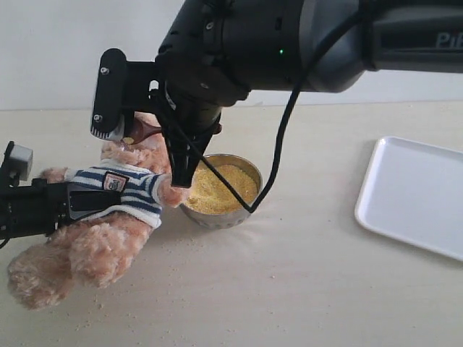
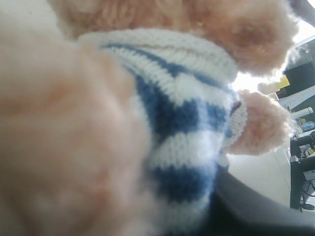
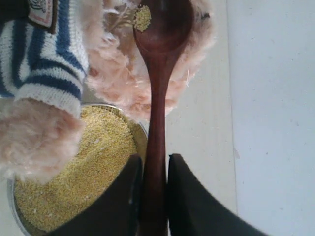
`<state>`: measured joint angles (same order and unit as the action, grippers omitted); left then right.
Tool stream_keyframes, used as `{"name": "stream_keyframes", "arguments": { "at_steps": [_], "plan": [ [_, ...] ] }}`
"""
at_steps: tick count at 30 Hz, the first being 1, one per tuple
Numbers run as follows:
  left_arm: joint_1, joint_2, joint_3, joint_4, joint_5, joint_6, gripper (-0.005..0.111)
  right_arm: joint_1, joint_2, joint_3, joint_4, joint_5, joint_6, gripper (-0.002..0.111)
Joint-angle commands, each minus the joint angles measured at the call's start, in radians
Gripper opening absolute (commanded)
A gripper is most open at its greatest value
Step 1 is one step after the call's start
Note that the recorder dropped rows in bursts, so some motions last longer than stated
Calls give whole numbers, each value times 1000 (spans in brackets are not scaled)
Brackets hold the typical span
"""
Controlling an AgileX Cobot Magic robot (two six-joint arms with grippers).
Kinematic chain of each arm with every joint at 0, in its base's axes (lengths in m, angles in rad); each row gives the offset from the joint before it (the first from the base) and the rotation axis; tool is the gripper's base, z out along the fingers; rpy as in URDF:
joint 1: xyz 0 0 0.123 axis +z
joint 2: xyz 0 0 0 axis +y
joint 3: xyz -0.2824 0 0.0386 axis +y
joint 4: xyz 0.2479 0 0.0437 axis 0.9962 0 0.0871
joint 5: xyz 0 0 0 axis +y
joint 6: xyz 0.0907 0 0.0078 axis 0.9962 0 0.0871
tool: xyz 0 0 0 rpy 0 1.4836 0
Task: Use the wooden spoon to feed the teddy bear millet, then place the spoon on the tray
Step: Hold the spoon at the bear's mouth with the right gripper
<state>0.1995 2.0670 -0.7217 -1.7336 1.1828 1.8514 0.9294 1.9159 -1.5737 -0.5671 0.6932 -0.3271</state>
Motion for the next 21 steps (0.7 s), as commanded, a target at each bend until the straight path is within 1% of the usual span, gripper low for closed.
{"name": "stream_keyframes", "arguments": {
  "at_steps": [1, 13, 17, 20, 21],
  "plan": [
    [0, -1, 2, -11, 38, -5, 5, 2, 5, -4, -51, 31, 12, 0],
    [0, -1, 2, -11, 38, -5, 5, 30, 1, -4, -74, 38, 50, 0],
    [0, -1, 2, -11, 38, -5, 5, 33, -15, -4, -80, 51, 91, 0],
    [0, 11, 2, -11, 38, -3, 5, 36, -20, -4, -171, 79, 106, 0],
    [0, 24, 2, -11, 38, -3, 5, 42, -20, -4, -200, 100, 152, 0]
  ]
}}
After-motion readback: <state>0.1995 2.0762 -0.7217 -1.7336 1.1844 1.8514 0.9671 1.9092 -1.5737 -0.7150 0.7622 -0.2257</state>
